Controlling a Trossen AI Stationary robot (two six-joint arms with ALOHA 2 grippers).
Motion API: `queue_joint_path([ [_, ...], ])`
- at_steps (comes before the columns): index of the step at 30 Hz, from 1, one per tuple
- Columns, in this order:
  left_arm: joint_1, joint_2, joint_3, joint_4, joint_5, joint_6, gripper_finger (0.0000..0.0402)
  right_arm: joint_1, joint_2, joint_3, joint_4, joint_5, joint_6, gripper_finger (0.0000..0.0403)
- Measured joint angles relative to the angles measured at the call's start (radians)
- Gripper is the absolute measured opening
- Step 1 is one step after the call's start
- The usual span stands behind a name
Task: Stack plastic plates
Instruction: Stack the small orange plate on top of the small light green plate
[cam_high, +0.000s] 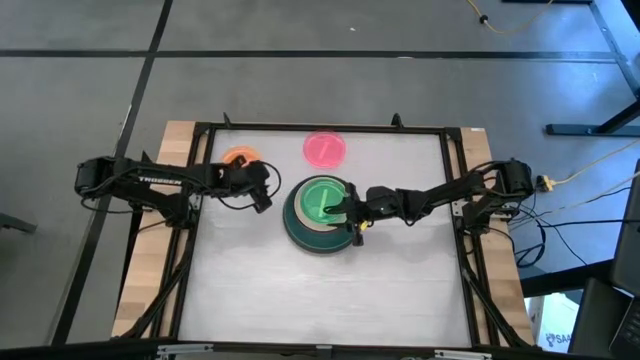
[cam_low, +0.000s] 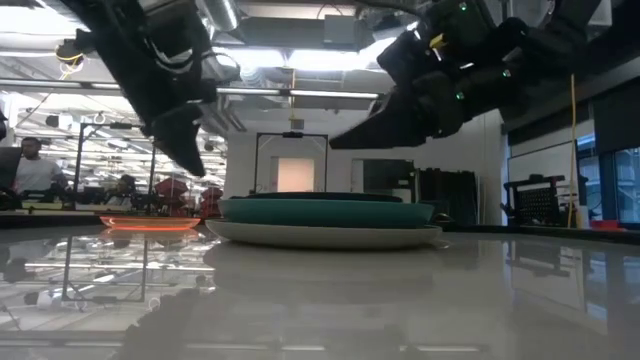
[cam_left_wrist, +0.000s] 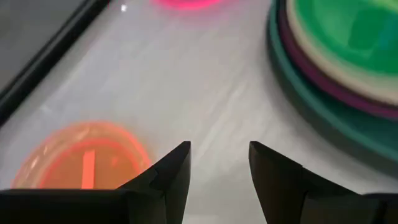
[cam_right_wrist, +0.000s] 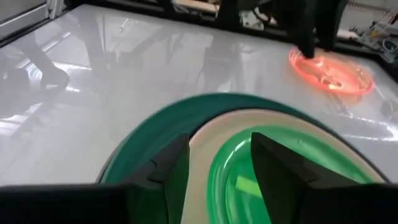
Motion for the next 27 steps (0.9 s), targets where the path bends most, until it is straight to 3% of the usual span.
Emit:
queue_joint_path([
  [10,0.062,0.000,-0.116,-0.027,-0.001,-0.046,0.0155,-0.001,-0.001,0.003,-0.020,0.001,0.000,0.0166],
  [21,0.222,0.000,-0.281,0.164,-0.016,0.024,0.0153,-0.001,-0.001,0.003,-0.062,0.002,0.013,0.0166],
  [27,0.259,-0.002,-0.298,0.182,0.037,0.030,0.0096,-0.001,-0.001,0.003,-0.062,0.002,0.011,0.0166],
])
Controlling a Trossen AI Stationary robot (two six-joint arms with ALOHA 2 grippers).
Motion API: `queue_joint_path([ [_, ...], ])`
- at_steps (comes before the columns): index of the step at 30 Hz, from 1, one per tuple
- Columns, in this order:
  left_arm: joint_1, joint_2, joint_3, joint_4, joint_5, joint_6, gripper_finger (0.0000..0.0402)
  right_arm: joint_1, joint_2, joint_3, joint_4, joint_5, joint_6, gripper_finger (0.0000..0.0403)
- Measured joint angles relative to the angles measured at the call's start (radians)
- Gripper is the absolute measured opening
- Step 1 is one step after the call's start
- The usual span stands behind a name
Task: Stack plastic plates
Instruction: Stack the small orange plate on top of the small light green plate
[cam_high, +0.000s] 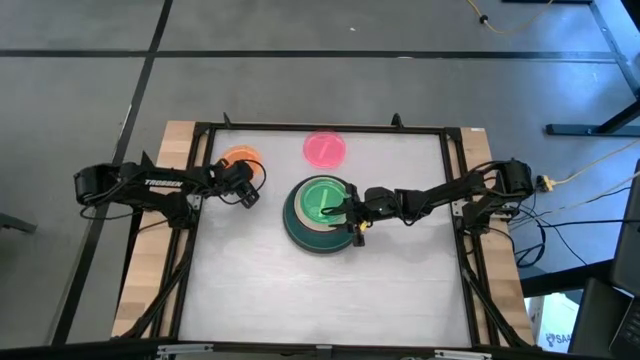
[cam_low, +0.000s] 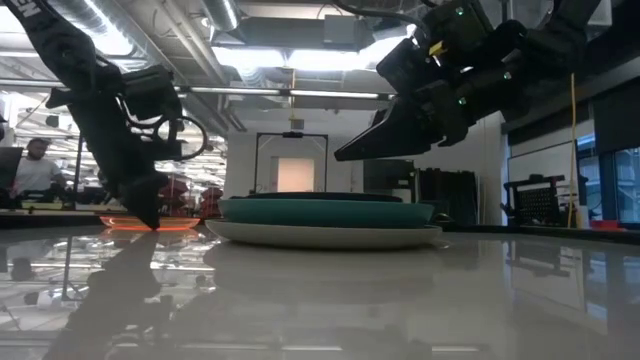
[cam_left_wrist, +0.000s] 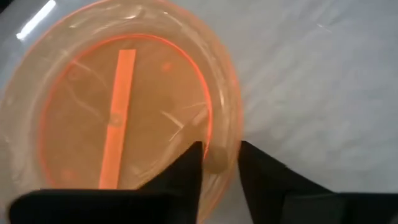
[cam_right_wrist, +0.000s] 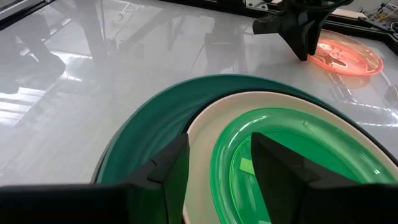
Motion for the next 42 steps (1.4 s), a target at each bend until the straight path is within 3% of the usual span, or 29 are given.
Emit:
queue_joint_path([
  [5,0.000,0.001,-0.002,0.029,0.027,0.003,0.0018,0.000,0.000,0.000,-0.002,0.000,-0.004,0.0166],
  [7,-0.012,-0.001,-0.002,0.046,0.026,0.003,0.0007,0.000,0.000,0.000,-0.003,0.000,0.005,0.0166],
  [16,-0.192,-0.003,0.152,0.052,0.040,0.029,0.0003,0.000,-0.157,0.000,-0.195,0.004,0.069,0.0166],
  [20,-0.285,-0.003,0.231,0.065,0.042,0.006,0.0004,0.001,-0.276,0.000,-0.340,0.075,0.082,0.0166],
  [26,-0.418,0.000,0.254,0.296,0.044,0.022,0.0003,0.001,-0.380,0.000,-0.469,0.177,0.132,0.0166],
  [32,-0.501,0.016,0.255,0.495,0.043,0.069,0.0003,0.000,-0.374,0.000,-0.518,0.275,0.130,0.0166],
  [36,-0.537,0.074,0.255,0.575,0.109,0.188,0.0003,0.000,-0.360,-0.001,-0.516,0.288,0.132,0.0166],
  [42,-0.551,0.207,0.255,0.742,0.141,0.208,0.0004,0.000,-0.360,-0.001,-0.517,0.288,0.173,0.0166],
])
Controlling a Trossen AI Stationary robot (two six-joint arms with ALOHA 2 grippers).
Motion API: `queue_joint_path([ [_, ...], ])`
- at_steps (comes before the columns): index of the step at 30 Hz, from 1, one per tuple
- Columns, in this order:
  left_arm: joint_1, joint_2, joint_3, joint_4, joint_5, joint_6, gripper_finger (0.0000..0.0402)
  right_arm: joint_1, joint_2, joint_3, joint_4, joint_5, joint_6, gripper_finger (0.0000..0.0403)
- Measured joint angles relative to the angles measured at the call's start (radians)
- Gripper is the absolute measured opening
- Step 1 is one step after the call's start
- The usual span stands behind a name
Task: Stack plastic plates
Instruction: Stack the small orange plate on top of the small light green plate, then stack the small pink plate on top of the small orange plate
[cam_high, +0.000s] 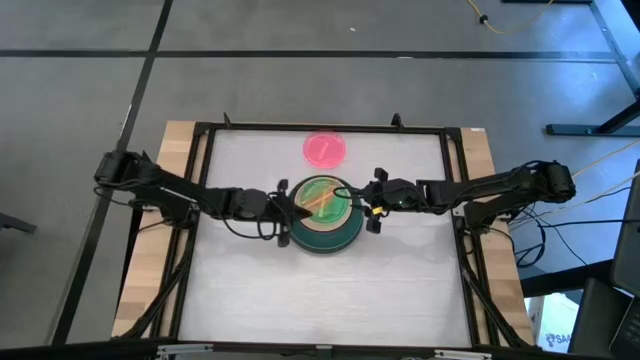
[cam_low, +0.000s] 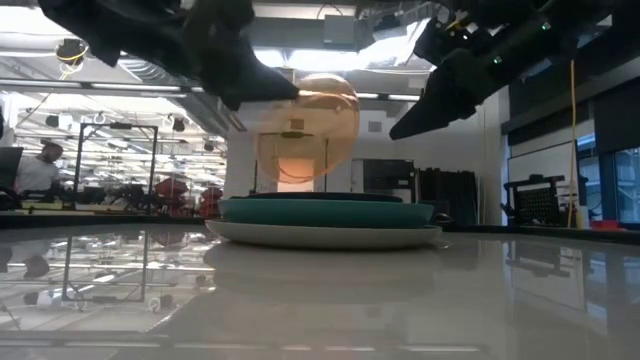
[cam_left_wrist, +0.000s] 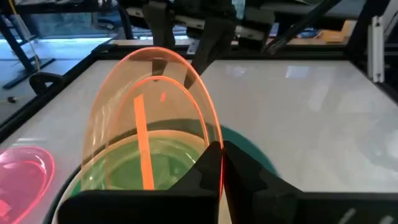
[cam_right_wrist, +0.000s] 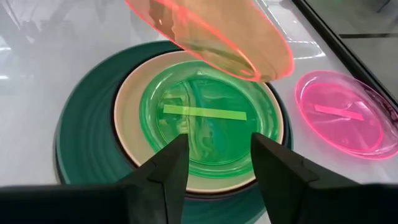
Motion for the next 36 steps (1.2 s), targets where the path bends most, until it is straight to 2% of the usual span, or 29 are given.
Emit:
queue_joint_path([
  [5,0.000,0.091,0.000,0.067,0.003,0.053,0.0021,0.000,0.000,0.000,-0.002,0.000,0.001,0.0166],
  [9,0.005,0.129,0.000,0.111,0.013,0.026,0.0066,0.000,0.000,-0.001,-0.006,-0.001,-0.001,0.0166],
  [12,0.005,0.128,0.028,0.066,0.013,0.023,0.0103,0.000,0.000,-0.006,-0.006,-0.001,-0.013,0.0166],
  [17,0.052,0.073,0.143,-0.157,0.000,0.011,0.0134,0.000,0.001,-0.006,-0.006,-0.001,-0.021,0.0166],
  [21,0.143,0.076,0.262,-0.445,-0.075,0.023,0.0135,0.000,0.001,-0.006,-0.003,0.028,-0.033,0.0166],
  [25,0.274,0.112,0.319,-0.587,-0.123,0.079,0.0134,0.000,0.005,-0.006,-0.008,0.069,-0.054,0.0166],
  [31,0.514,0.235,0.373,-0.586,0.035,0.029,0.0133,0.000,0.015,-0.006,-0.013,0.076,-0.054,0.0166],
  [36,0.674,0.395,0.510,-0.642,0.180,-0.066,0.0133,0.000,0.037,-0.007,-0.004,0.080,-0.057,0.0166],
])
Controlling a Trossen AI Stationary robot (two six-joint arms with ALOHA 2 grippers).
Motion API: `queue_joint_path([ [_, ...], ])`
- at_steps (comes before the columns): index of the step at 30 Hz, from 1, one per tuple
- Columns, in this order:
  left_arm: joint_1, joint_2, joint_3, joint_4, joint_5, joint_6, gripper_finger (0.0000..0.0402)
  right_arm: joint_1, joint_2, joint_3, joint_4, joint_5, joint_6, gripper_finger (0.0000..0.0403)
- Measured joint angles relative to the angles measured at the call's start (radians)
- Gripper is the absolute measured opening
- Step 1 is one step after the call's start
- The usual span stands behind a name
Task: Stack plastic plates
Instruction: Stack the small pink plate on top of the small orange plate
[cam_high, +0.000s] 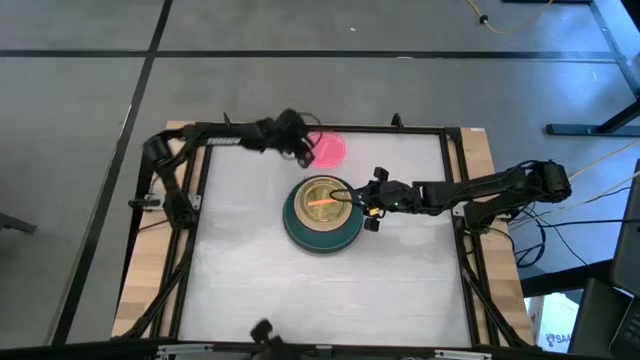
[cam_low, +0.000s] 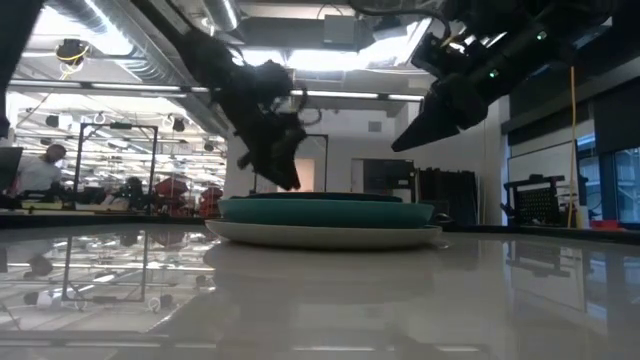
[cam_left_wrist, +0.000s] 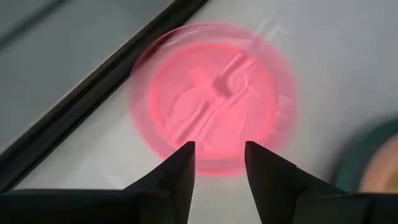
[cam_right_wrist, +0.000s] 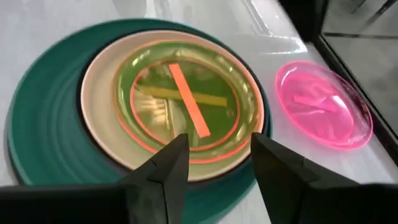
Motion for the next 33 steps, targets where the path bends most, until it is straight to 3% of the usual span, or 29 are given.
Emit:
queue_joint_path([
  [9,0.164,0.224,0.240,-0.214,0.116,-0.111,0.0133,0.000,0.072,0.000,-0.018,-0.001,0.004,0.0166],
  [13,0.161,0.248,0.248,-0.204,0.164,-0.124,0.0133,0.000,0.080,0.000,-0.019,-0.001,0.004,0.0166],
  [18,0.137,0.255,0.249,-0.213,0.091,-0.122,0.0133,0.000,0.080,0.000,0.006,0.005,-0.005,0.0166],
  [33,0.121,0.297,0.249,-0.189,0.058,-0.084,0.0133,0.001,0.079,0.000,0.029,-0.004,-0.019,0.0166],
])
